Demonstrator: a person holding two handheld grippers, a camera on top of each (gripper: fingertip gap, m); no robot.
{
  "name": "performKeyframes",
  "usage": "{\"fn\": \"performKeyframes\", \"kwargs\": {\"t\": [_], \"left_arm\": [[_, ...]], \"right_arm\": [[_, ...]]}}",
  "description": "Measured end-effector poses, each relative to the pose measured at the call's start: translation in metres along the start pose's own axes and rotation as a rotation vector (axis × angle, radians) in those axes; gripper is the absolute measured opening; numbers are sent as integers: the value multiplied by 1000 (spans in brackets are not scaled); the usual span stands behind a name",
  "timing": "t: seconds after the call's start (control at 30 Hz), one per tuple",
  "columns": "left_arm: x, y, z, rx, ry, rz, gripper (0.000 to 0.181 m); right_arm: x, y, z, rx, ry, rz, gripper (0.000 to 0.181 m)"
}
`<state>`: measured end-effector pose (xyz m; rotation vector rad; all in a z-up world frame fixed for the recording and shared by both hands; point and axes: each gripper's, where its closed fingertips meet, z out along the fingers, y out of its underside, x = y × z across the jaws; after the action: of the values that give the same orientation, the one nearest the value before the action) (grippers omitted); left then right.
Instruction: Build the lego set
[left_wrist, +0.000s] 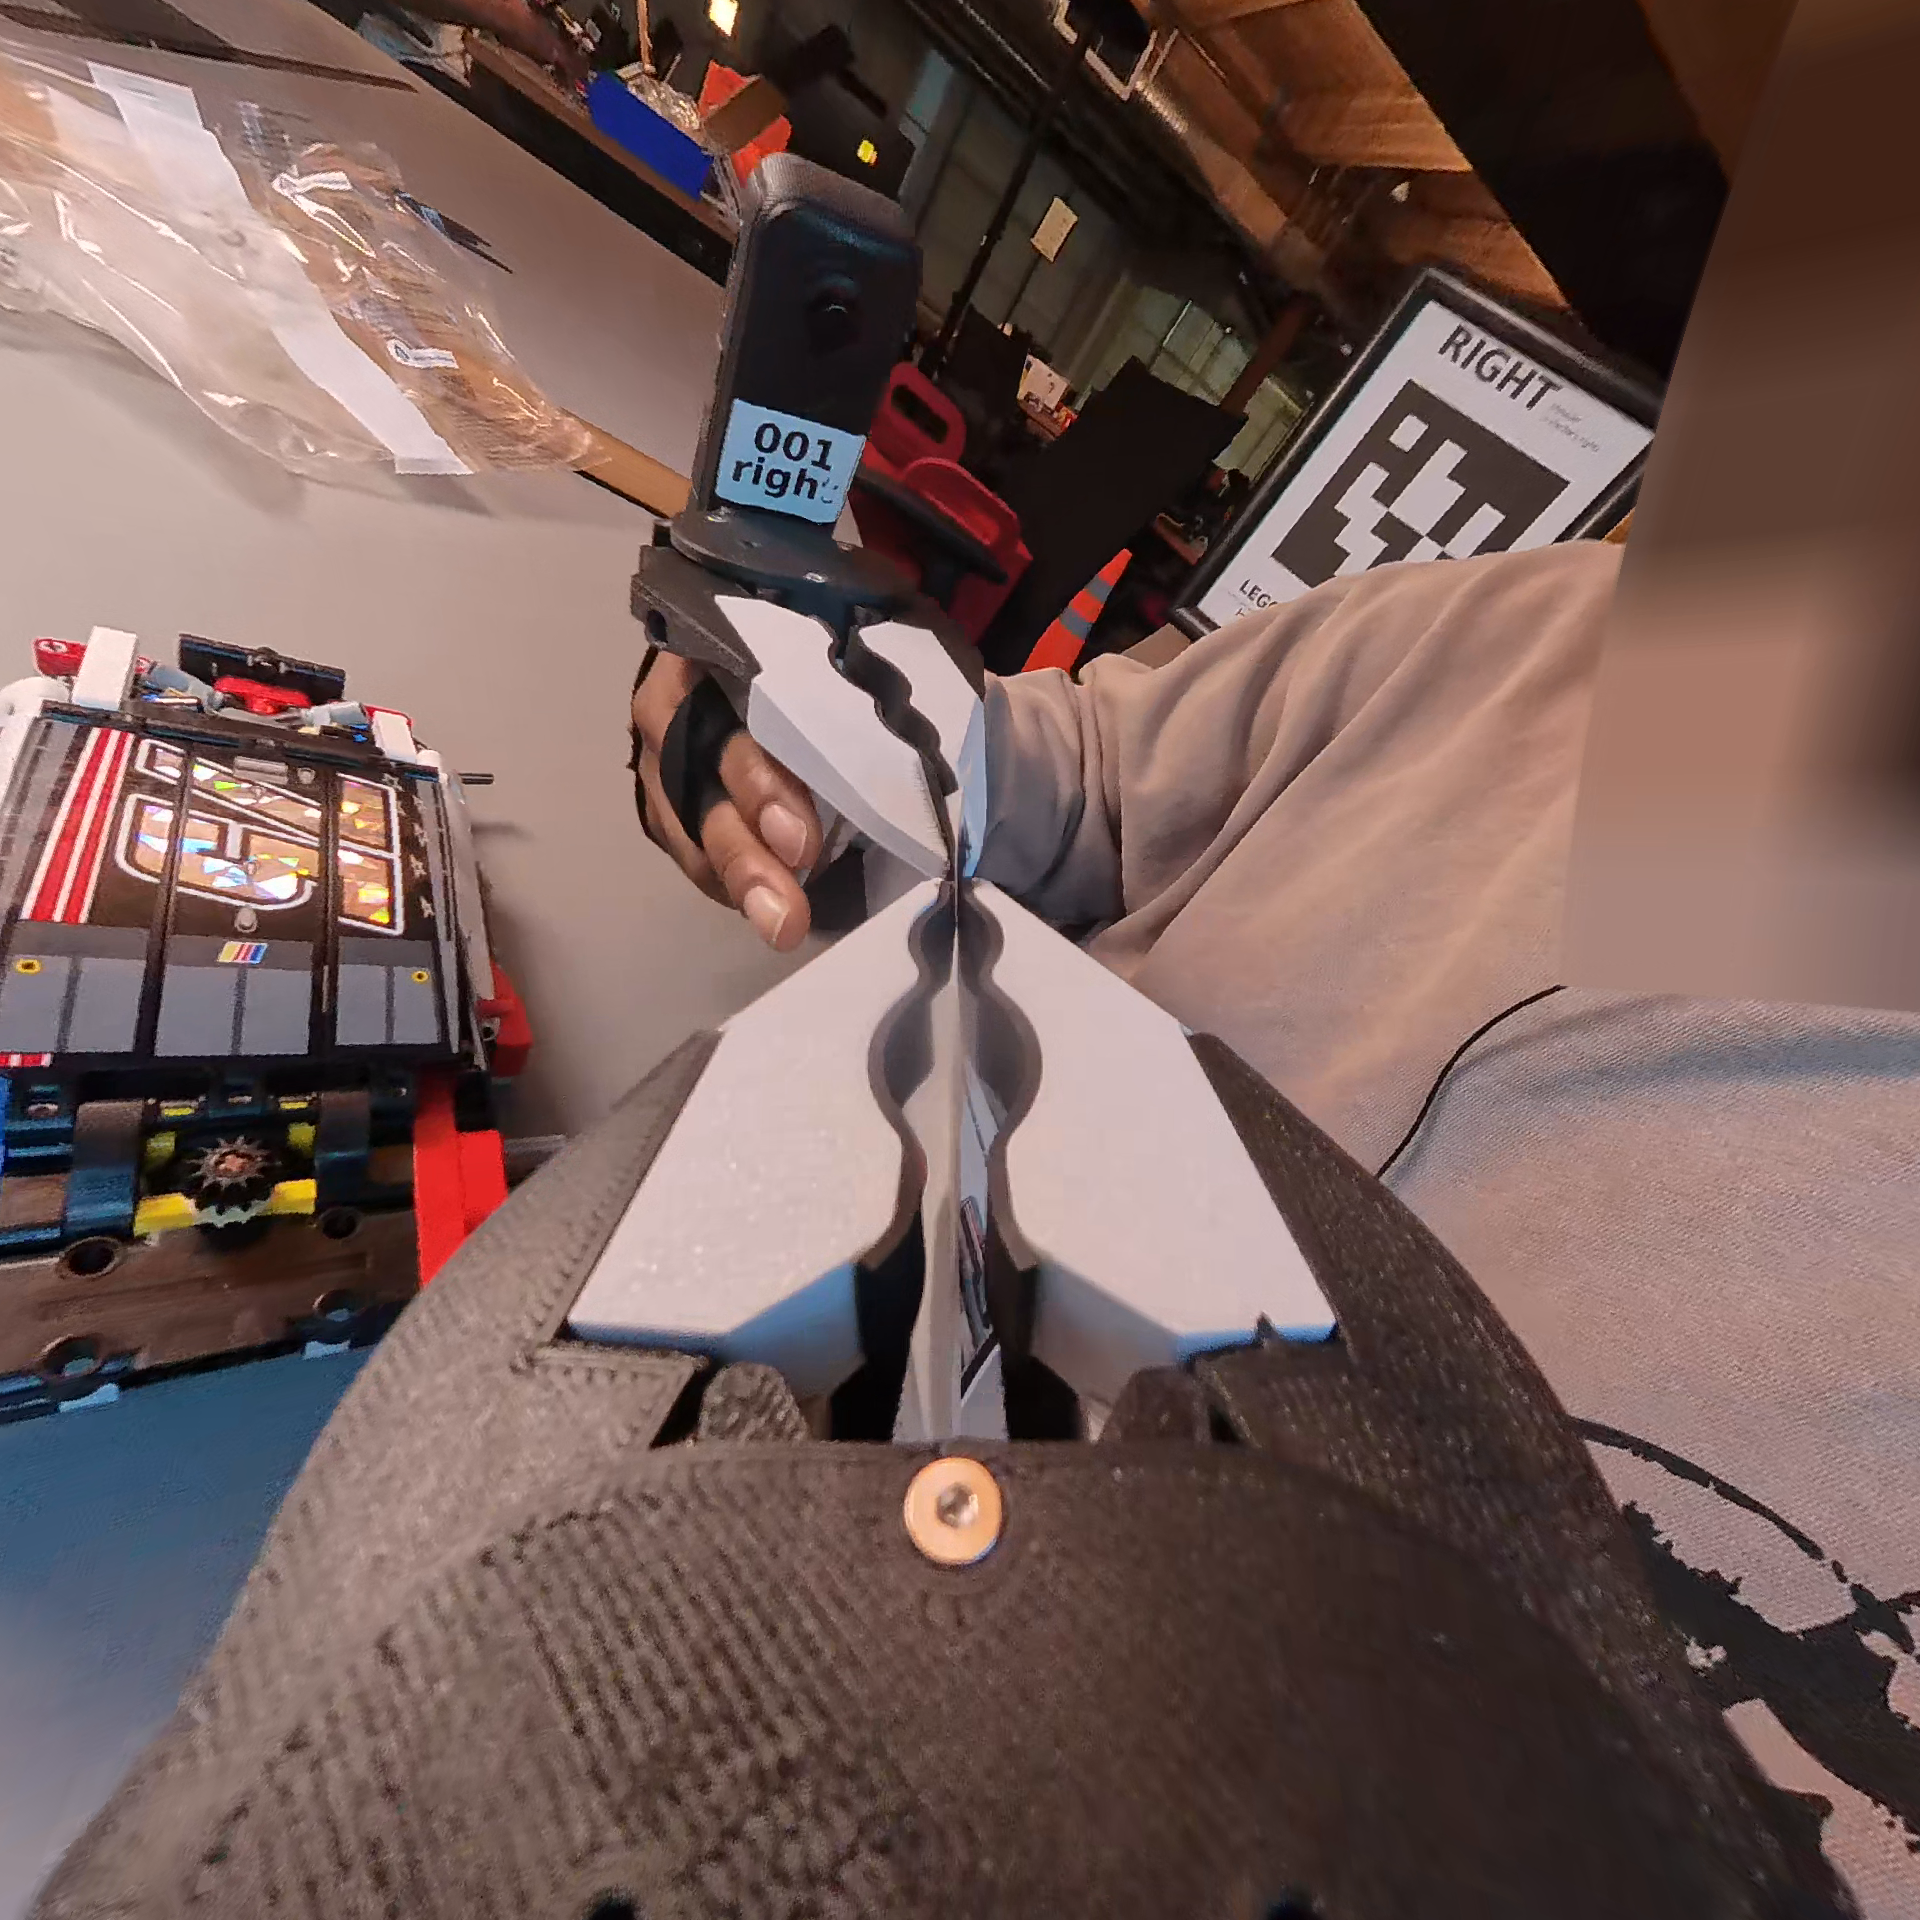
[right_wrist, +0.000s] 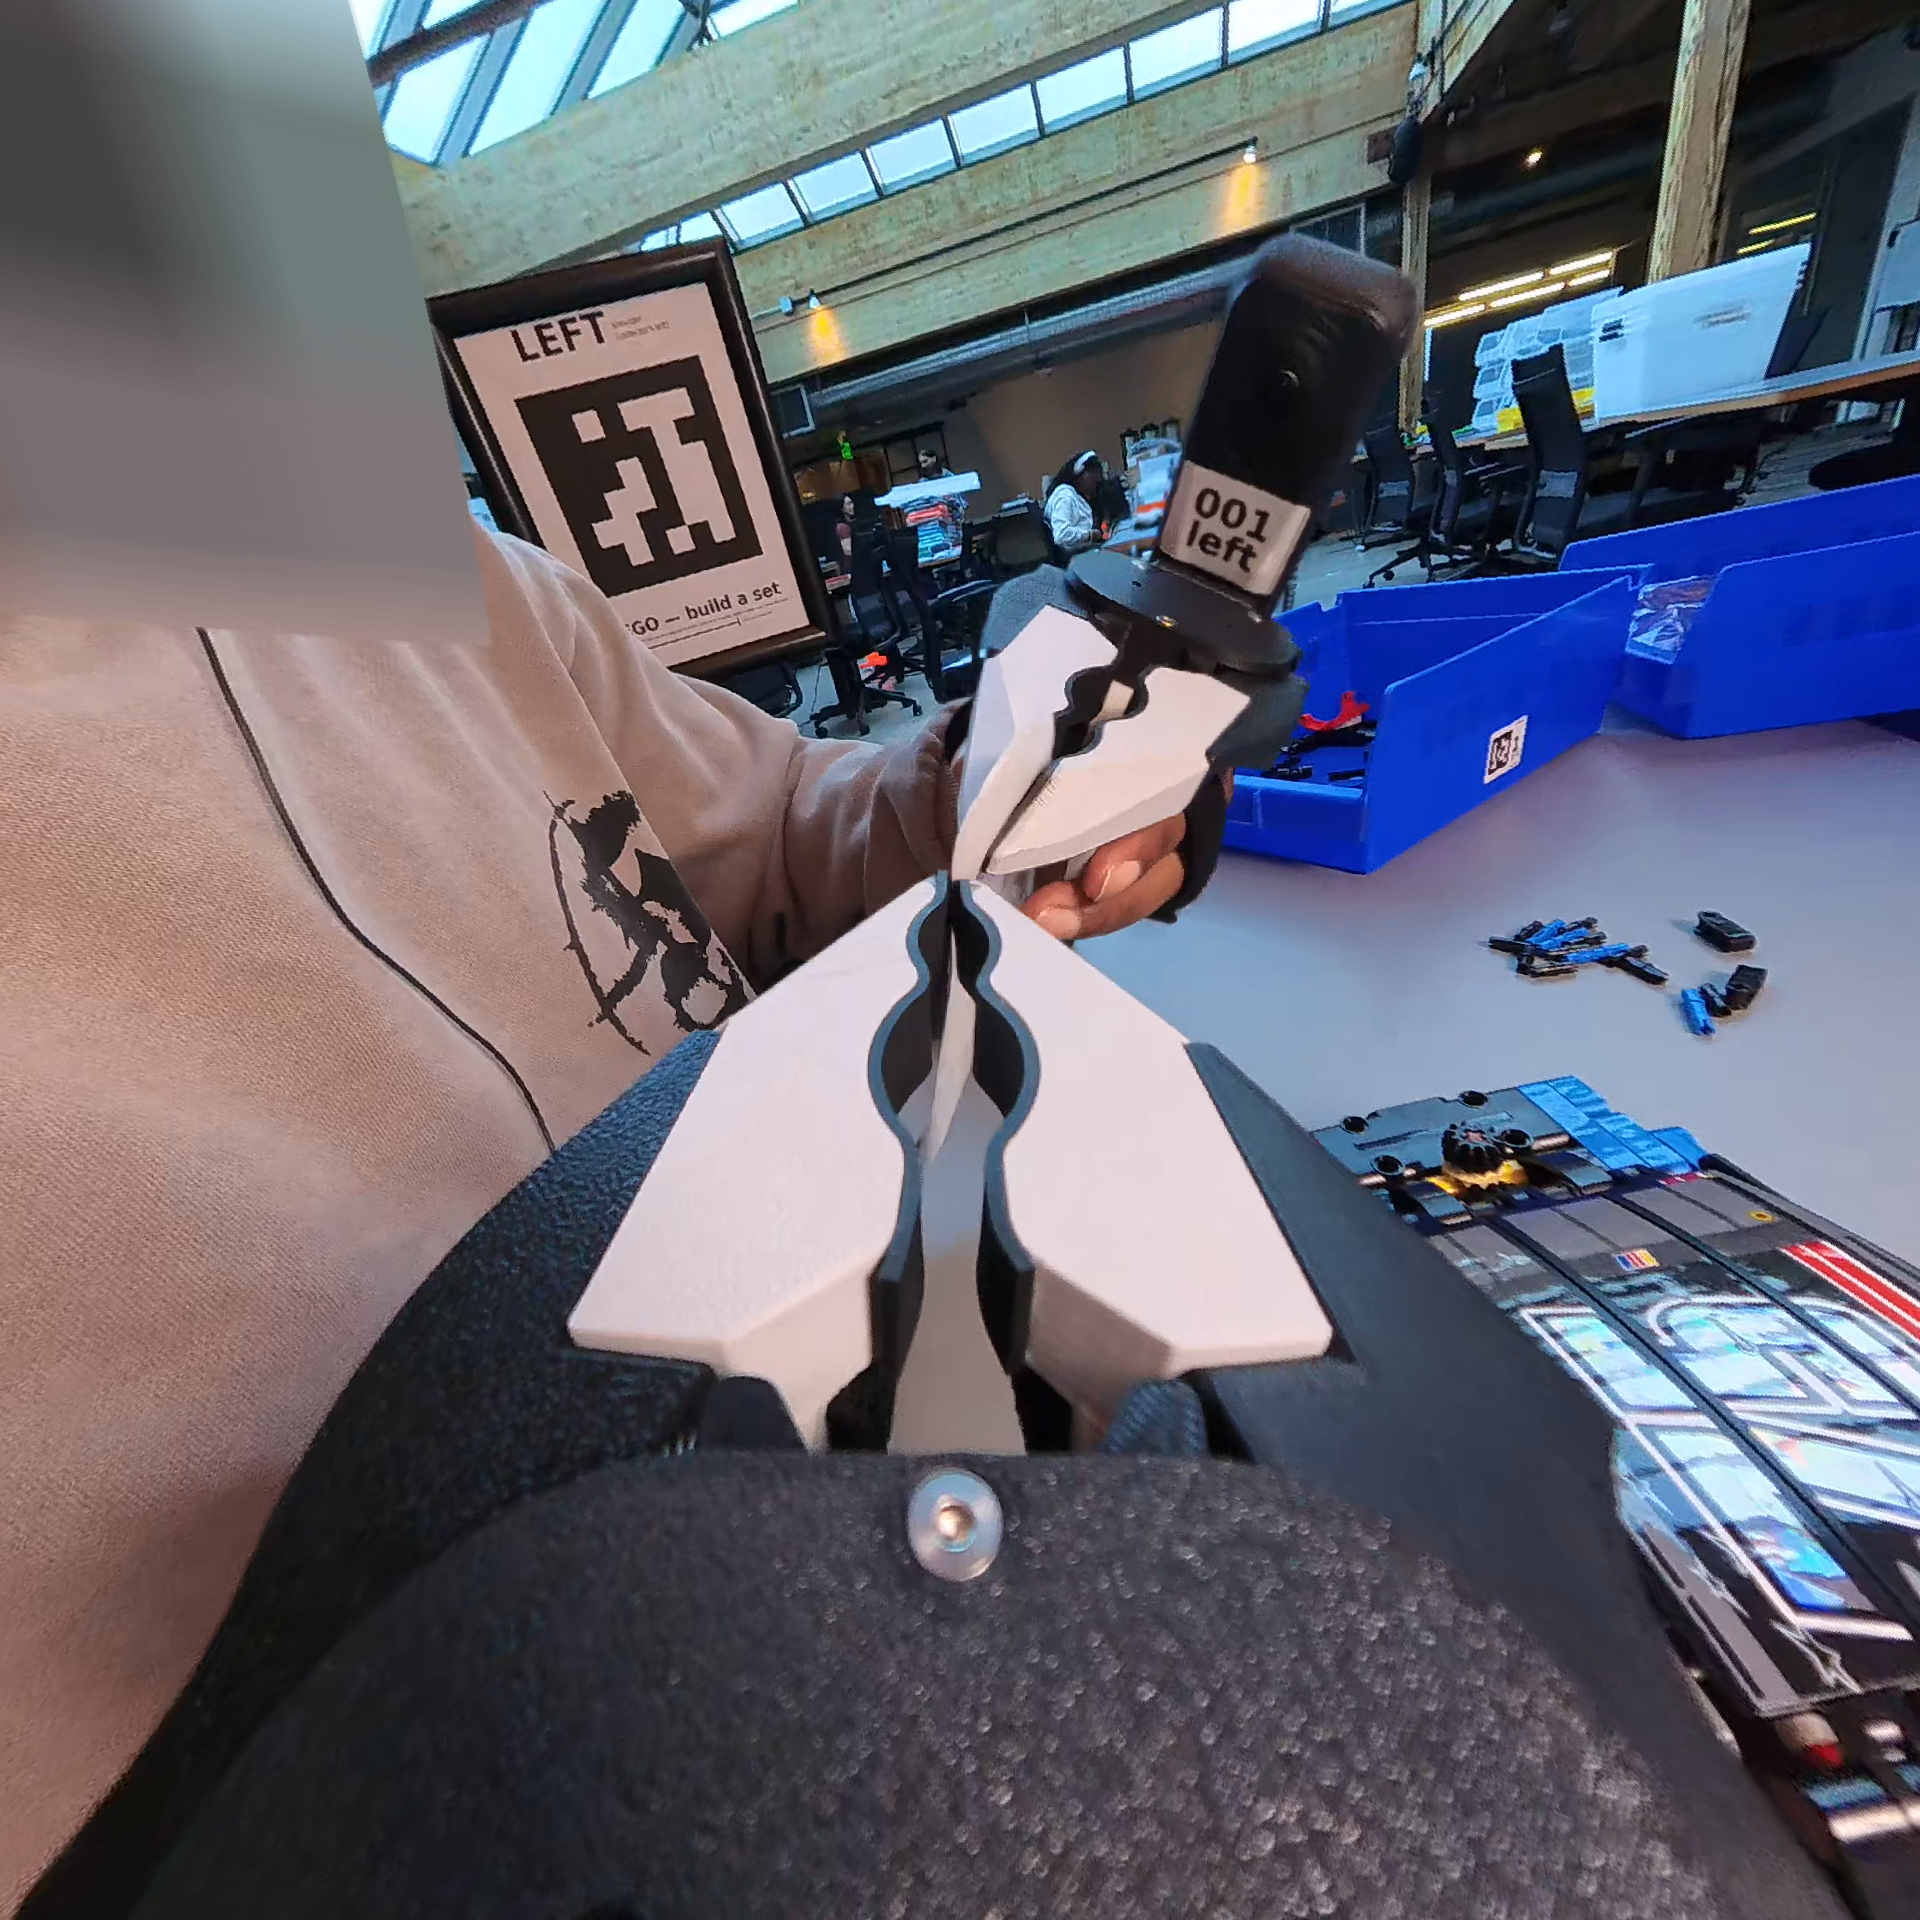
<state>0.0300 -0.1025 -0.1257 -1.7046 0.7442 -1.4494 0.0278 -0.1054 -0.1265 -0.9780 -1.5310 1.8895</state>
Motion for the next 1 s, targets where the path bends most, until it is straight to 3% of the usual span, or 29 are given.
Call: {"fn": "performKeyframes", "kwargs": {"t": [0.1,0.2,0.3,0.43,0.53,0.73,1.0], "left_arm": [[-3,-3,1,58,72,-122,0],[-18,-1,5,80,22,-197,22],[-33,-13,-3,106,-184,1,44],[-21,-43,-21,135,-449,425,40],[1,-46,-15,105,-493,643,34],[-32,-14,2,-135,-669,759,46],[-32,-7,14,-130,-609,719,31]], "right_arm": [[-4,-5,0,35,-24,3,0],[-5,-7,-2,59,-24,-2,0],[4,-9,-7,79,24,18,0],[21,-11,-14,90,101,50,0],[33,-8,-15,83,158,91,0],[33,-14,-14,140,154,139,0],[18,-13,-8,146,96,71,0]]}}
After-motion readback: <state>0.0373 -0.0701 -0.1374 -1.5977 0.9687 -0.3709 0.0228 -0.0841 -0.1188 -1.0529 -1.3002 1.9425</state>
